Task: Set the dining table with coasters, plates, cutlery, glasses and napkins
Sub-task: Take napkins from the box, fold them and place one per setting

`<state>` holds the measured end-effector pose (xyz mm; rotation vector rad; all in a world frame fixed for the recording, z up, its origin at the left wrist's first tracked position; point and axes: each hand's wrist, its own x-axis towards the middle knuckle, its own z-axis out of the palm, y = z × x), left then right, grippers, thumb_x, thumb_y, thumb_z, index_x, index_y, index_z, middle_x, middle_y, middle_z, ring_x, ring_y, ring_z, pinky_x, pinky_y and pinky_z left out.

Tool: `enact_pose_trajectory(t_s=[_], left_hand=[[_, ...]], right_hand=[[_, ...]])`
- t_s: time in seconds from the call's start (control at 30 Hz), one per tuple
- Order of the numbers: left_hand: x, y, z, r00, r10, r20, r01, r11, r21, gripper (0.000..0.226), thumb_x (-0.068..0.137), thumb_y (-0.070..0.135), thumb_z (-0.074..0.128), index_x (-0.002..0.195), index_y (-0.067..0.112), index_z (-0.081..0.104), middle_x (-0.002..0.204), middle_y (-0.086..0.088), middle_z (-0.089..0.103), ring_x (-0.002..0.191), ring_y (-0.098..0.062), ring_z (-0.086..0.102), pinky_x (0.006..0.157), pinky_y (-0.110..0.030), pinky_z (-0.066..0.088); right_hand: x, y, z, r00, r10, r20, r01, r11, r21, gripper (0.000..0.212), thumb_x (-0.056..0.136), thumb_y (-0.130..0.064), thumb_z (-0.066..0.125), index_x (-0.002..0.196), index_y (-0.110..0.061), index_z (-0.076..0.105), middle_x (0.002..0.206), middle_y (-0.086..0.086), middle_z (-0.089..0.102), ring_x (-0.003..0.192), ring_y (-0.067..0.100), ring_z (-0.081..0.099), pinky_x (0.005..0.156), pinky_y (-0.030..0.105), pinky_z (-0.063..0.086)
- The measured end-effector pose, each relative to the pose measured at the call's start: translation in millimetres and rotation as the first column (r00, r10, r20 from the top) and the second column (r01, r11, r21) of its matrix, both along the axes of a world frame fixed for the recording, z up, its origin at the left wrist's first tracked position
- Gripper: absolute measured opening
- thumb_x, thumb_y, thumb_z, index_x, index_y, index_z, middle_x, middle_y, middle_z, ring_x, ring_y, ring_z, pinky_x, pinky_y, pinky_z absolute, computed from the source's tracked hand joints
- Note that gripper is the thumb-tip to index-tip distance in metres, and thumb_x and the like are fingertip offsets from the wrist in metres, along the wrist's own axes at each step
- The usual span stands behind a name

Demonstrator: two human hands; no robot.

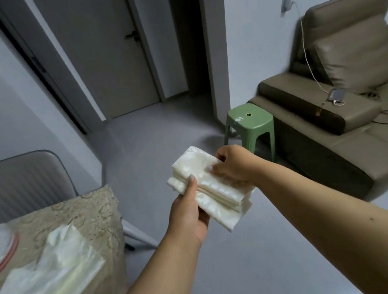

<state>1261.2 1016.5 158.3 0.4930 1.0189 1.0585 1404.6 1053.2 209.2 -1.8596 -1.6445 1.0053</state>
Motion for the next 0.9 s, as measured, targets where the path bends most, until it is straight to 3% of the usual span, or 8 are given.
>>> enact_pose_trajectory(t_s=[0.17, 0.37, 0.57, 0.7, 0.9], left_hand=[[-26.7, 87.0, -6.0, 0.999, 0.032, -0.009, -0.032, 0.999, -0.006, 0.041, 0.088, 0.041, 0.064, 0.117, 0.01, 0.064, 0.106, -0.012, 0.072, 0.099, -0.027, 0.07, 0.094, -0.043, 0.052], [-74.8, 203.6, -2.3, 0.993, 0.11, -0.029, -0.111, 0.993, -0.028, 0.033, 0.09, 0.031, 0.065, 0.114, 0.009, 0.064, 0.104, -0.013, 0.073, 0.098, -0.028, 0.07, 0.09, -0.043, 0.054], [-113.6, 291.4, -4.9, 0.987, 0.159, -0.034, -0.16, 0.986, -0.045, 0.036, 0.091, 0.036, 0.064, 0.115, 0.009, 0.064, 0.104, -0.012, 0.073, 0.098, -0.027, 0.07, 0.094, -0.044, 0.052], [-133.2, 348.5, -8.2, 0.969, 0.245, -0.045, -0.247, 0.968, -0.048, 0.037, 0.091, 0.038, 0.063, 0.115, 0.01, 0.064, 0.102, -0.012, 0.073, 0.096, -0.027, 0.071, 0.094, -0.044, 0.052], [-154.8, 454.1, -9.9, 0.931, 0.365, -0.009, -0.365, 0.93, -0.027, 0.045, 0.091, 0.044, 0.058, 0.12, 0.009, 0.06, 0.109, -0.013, 0.071, 0.098, -0.026, 0.07, 0.078, -0.037, 0.056]], right_hand=[[-31.1, 90.7, -4.9, 0.998, 0.048, 0.039, -0.048, 0.999, 0.005, 0.017, 0.087, -0.033, 0.066, 0.078, -0.021, 0.057, 0.075, -0.002, 0.063, 0.065, 0.016, 0.061, 0.061, 0.027, 0.051], [-78.8, 202.3, 8.3, 0.988, 0.122, 0.093, -0.117, 0.992, -0.057, 0.022, 0.087, -0.045, 0.061, 0.08, -0.023, 0.059, 0.074, -0.005, 0.058, 0.065, 0.011, 0.053, 0.053, 0.021, 0.039], [-117.7, 299.1, 5.0, 0.978, 0.205, 0.047, -0.199, 0.974, -0.106, 0.025, 0.087, -0.046, 0.061, 0.093, -0.022, 0.065, 0.083, -0.004, 0.065, 0.077, 0.015, 0.061, 0.076, 0.028, 0.05], [-142.5, 366.5, -1.0, 0.959, 0.279, 0.044, -0.273, 0.956, -0.107, 0.026, 0.087, -0.046, 0.059, 0.095, -0.022, 0.065, 0.087, -0.004, 0.065, 0.08, 0.015, 0.061, 0.08, 0.03, 0.05], [-170.0, 486.1, -3.4, 0.914, 0.405, 0.018, -0.403, 0.912, -0.077, 0.02, 0.089, -0.04, 0.06, 0.085, -0.021, 0.061, 0.081, -0.004, 0.063, 0.069, 0.011, 0.058, 0.06, 0.022, 0.043]])
